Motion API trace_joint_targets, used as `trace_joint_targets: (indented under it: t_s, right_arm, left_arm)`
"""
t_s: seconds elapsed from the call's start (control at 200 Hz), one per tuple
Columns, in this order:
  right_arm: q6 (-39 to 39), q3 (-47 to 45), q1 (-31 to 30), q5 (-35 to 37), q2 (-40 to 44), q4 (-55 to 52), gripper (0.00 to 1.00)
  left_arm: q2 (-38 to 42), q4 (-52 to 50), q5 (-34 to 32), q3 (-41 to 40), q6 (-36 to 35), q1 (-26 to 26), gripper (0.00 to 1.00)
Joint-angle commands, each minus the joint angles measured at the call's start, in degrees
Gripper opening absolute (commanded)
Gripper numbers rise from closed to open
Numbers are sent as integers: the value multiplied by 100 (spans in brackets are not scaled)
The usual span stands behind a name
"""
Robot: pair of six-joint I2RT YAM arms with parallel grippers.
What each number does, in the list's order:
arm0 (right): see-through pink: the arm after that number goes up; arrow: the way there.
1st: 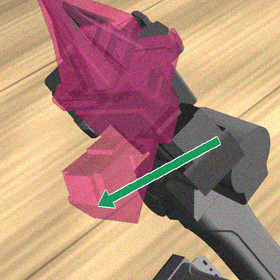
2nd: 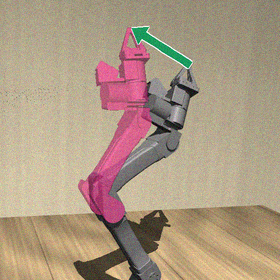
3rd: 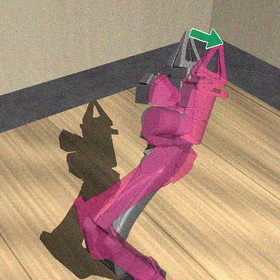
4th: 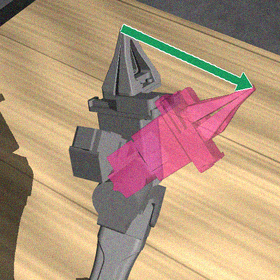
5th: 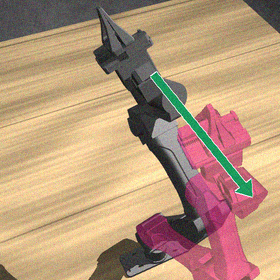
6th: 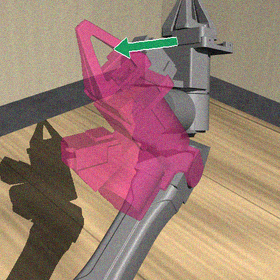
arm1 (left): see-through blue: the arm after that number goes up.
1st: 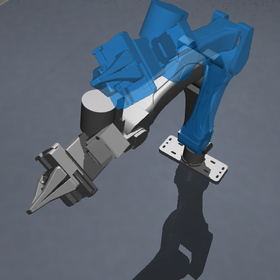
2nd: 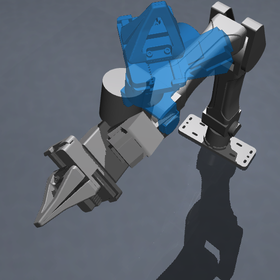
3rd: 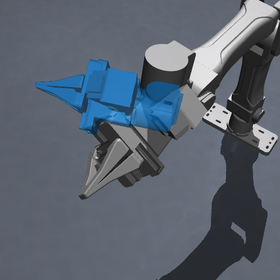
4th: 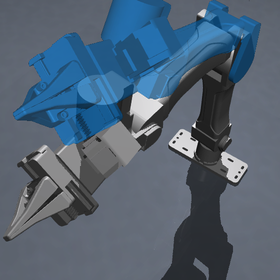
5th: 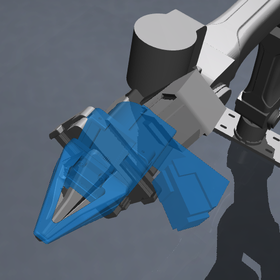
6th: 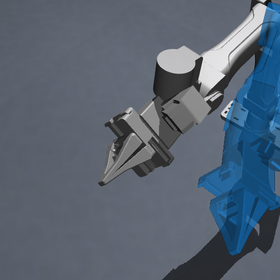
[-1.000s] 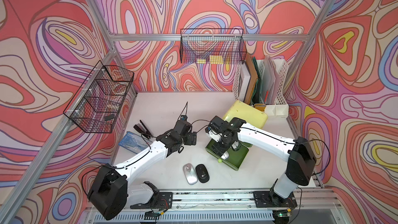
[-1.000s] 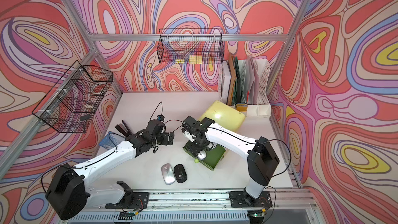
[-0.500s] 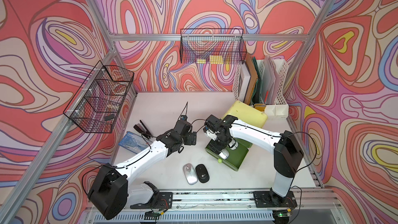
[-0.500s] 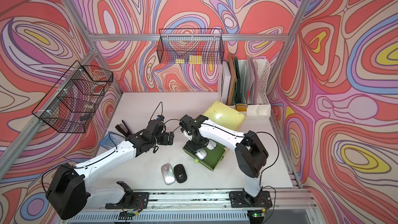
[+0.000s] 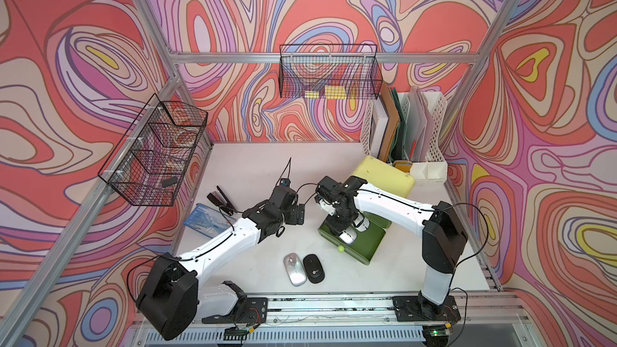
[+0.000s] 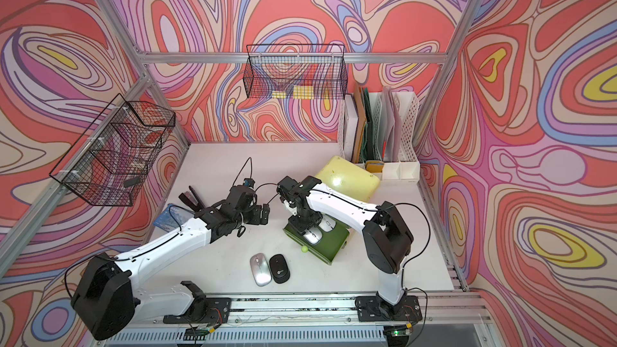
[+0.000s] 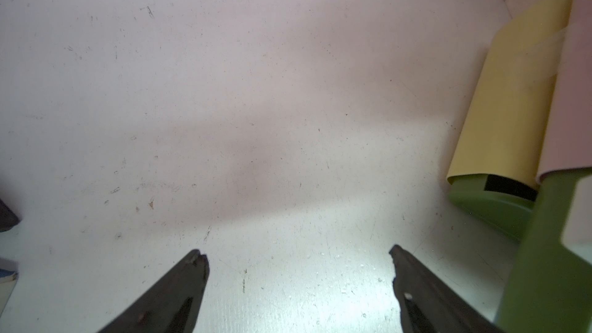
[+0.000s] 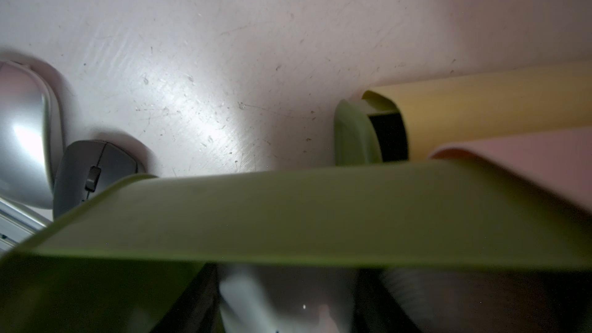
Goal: Take the mice out of the drawer
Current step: Pick up the mouse from the drawer.
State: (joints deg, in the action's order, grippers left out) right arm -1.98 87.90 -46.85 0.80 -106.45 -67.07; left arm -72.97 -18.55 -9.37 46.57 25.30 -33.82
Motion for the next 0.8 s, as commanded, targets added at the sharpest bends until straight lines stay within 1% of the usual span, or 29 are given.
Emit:
trace_joint_targets:
  t_s: [0.0,0.346,0.516,0.601,0.671,0.721,0.796]
  right_arm:
    - [6,342,63,491,-11,18,39]
    - [165,1062,62,334,402,167,39]
    - [185,1458,71,400,371,244,39]
    - [164,1657,64,328,346,284,39]
    - [126,1762,70,85,357,346,39]
    - [74,1775,51,-191,385,421,39]
    - [24,1732,-74,-506,431,553,39]
  left_arm:
    - [55,-166,-79,159,-58,-28,95]
    - [79,-199,-70,178,-38,-28,95]
    - [189,-246,-158,125,-17,-28,95]
    - [336,-398,-446,105,46,-28,95]
    - [444,-800,-953,219,221,25,96]
    - [463,-1267,-1174,418,351,178,97]
    - [555,-1864,-1279,719,518,497,98]
